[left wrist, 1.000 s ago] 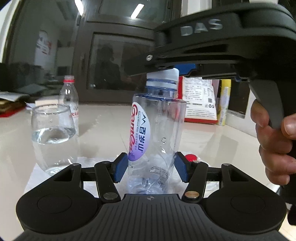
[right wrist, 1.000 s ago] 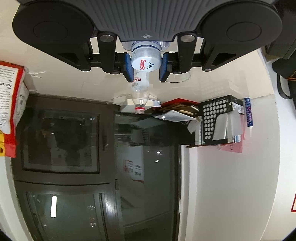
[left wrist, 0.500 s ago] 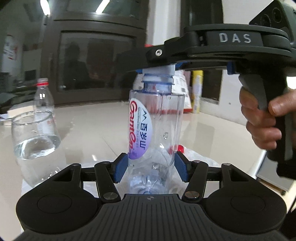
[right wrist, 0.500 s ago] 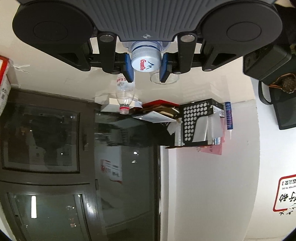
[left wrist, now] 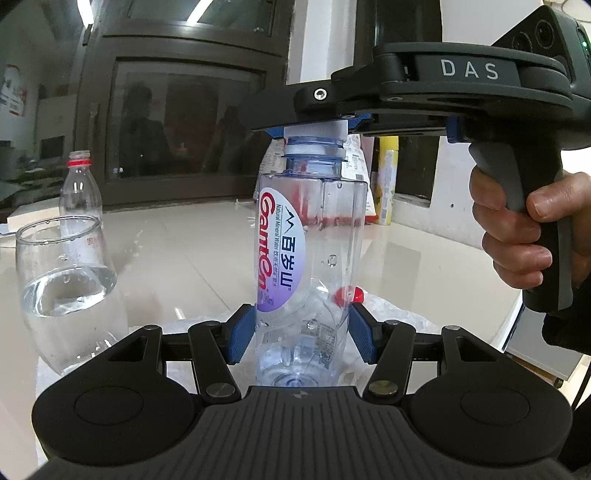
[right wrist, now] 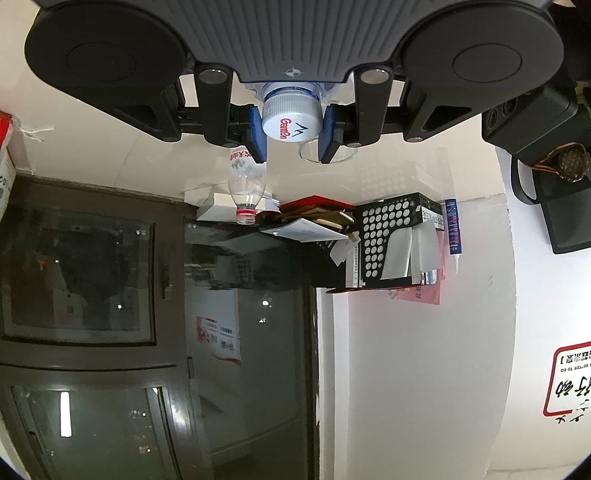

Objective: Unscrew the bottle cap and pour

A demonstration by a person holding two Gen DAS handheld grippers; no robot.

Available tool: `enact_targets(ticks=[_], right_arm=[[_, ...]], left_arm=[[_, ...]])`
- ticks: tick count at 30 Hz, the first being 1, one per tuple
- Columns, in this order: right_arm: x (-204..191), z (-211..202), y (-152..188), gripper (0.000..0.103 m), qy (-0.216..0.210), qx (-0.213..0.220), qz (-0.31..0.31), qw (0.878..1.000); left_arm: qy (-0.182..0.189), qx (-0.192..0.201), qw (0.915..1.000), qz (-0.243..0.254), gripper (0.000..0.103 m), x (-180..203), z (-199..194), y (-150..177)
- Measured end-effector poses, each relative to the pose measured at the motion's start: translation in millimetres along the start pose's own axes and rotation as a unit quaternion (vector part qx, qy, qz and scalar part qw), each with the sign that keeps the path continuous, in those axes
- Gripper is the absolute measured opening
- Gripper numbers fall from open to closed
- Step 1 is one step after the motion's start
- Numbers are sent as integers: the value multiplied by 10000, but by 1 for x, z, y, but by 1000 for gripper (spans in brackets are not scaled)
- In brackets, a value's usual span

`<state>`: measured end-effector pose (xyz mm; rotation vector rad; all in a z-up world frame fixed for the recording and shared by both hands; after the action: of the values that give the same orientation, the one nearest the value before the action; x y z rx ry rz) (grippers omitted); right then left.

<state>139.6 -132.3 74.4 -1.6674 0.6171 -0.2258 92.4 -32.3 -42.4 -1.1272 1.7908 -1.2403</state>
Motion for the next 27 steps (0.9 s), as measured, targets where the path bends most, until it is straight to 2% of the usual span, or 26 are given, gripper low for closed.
enact_targets(ticks=[5,7,8,9,27], right_arm=[[-2,1,1,33,11,-2,13,10000],[-2,1,1,34,17,-7,4,10000],[-2,2,1,34,25,-11,-2,10000],[-3,2,1,34,31,-11,-8,10000],[-3,-1,3,34,54,55,34,10000]], left_arm=[[-11,10,9999,-148,61,0,-2,0],[22,28,9998,-209,69,1,-4,0],[39,49,9997,-245,78,1,-4,0],[56,70,9996,-281,82,2,-5,-1],[-24,202,9993,-325,84,4,-11,-9]])
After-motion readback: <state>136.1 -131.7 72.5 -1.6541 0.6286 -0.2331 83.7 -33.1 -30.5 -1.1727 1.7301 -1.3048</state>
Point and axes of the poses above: each gripper's, at about its wrist camera, not at the fingertips, and z roughly the way its jaws point, x to its right, y to its underside, the point moved 9 cm from there along z, roughly the way its jaws point, and after that the axes turned 8 degrees about z, right-handed, at the moved point
